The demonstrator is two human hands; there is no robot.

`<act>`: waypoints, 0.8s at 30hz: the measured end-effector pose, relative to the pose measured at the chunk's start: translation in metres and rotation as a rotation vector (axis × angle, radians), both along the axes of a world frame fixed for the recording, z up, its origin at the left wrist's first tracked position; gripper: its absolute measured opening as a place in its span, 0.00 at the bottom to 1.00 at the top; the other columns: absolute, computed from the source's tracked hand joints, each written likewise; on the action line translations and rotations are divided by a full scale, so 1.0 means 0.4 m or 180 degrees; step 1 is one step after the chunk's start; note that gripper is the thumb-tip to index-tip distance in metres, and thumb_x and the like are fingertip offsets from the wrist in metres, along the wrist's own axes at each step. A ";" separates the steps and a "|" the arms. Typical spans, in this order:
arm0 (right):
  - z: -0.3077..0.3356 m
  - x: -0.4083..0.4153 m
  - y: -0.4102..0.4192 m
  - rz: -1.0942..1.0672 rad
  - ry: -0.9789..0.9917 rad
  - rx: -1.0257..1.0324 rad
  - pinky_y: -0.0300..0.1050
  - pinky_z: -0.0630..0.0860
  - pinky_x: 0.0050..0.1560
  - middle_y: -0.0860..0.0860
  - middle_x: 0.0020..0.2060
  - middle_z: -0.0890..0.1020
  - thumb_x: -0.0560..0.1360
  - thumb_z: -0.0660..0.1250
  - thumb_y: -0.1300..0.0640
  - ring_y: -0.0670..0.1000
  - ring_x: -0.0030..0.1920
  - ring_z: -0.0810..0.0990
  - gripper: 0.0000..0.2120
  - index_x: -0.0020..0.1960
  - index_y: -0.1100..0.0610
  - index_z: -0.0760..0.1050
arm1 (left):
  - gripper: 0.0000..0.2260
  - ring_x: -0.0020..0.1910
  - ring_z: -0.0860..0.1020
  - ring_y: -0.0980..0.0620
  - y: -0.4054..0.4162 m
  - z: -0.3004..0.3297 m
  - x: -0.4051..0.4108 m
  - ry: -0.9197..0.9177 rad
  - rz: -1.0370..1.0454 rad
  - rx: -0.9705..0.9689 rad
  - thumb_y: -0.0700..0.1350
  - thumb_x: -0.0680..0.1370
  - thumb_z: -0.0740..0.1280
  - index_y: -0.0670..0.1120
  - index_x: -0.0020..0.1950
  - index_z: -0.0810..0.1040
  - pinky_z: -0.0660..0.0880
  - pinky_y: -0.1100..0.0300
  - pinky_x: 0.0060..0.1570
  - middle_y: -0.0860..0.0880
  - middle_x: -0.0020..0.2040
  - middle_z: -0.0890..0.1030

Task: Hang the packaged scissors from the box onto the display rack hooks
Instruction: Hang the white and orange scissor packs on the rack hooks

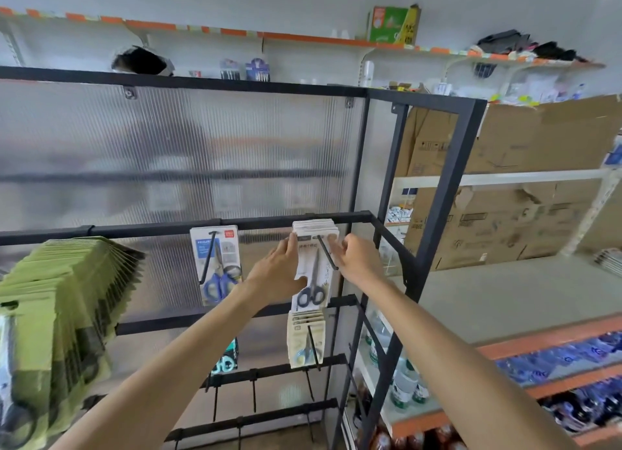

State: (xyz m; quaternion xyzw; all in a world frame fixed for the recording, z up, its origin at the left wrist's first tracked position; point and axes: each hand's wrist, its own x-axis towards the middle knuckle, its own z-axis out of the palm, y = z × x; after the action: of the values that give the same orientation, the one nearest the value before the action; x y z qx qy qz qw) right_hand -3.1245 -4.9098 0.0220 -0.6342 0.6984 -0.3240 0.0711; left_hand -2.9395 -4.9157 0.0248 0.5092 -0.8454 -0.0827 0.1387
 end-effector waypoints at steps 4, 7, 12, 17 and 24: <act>0.003 -0.001 0.042 0.0097 0.0282 0.0348 0.39 0.67 0.30 0.48 0.35 0.76 0.82 0.63 0.50 0.49 0.36 0.77 0.11 0.45 0.56 0.73 | 0.45 0.72 0.68 0.41 0.007 -0.009 0.005 -0.0070 -0.0004 -0.0045 0.53 0.77 0.70 0.42 0.81 0.42 0.71 0.48 0.65 0.42 0.77 0.61; -0.006 0.010 0.080 0.0158 0.0496 0.0471 0.39 0.65 0.29 0.49 0.37 0.76 0.81 0.64 0.52 0.49 0.35 0.76 0.10 0.48 0.58 0.73 | 0.44 0.71 0.69 0.40 0.019 -0.024 0.017 -0.0157 -0.0019 -0.0041 0.53 0.76 0.70 0.42 0.80 0.45 0.73 0.46 0.64 0.43 0.77 0.62; 0.001 0.026 0.152 0.0401 0.0735 0.0349 0.34 0.60 0.27 0.45 0.32 0.71 0.82 0.63 0.54 0.42 0.29 0.70 0.09 0.50 0.59 0.73 | 0.41 0.72 0.67 0.41 0.067 -0.051 0.041 -0.0298 0.0105 -0.0011 0.53 0.77 0.70 0.40 0.79 0.48 0.72 0.46 0.64 0.44 0.76 0.62; -0.077 0.037 0.223 0.0704 0.1742 0.0134 0.45 0.79 0.38 0.54 0.53 0.81 0.81 0.62 0.55 0.53 0.44 0.81 0.13 0.63 0.59 0.72 | 0.38 0.73 0.67 0.43 0.176 -0.117 0.112 -0.0323 0.0097 0.0167 0.52 0.78 0.68 0.45 0.81 0.50 0.69 0.50 0.67 0.46 0.79 0.59; -0.341 0.121 0.468 0.1710 0.2154 0.0647 0.53 0.78 0.53 0.58 0.65 0.76 0.79 0.65 0.52 0.58 0.62 0.77 0.20 0.67 0.61 0.71 | 0.34 0.77 0.61 0.45 0.507 -0.470 0.314 -0.0277 0.0573 0.1047 0.49 0.77 0.67 0.54 0.80 0.56 0.62 0.52 0.72 0.47 0.80 0.57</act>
State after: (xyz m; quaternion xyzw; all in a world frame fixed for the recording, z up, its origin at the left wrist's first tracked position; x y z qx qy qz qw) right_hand -3.0761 -4.7224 -0.1145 -0.8533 0.5211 0.0021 -0.0179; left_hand -2.8138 -4.7128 -0.1632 0.6016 -0.7767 -0.1849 0.0237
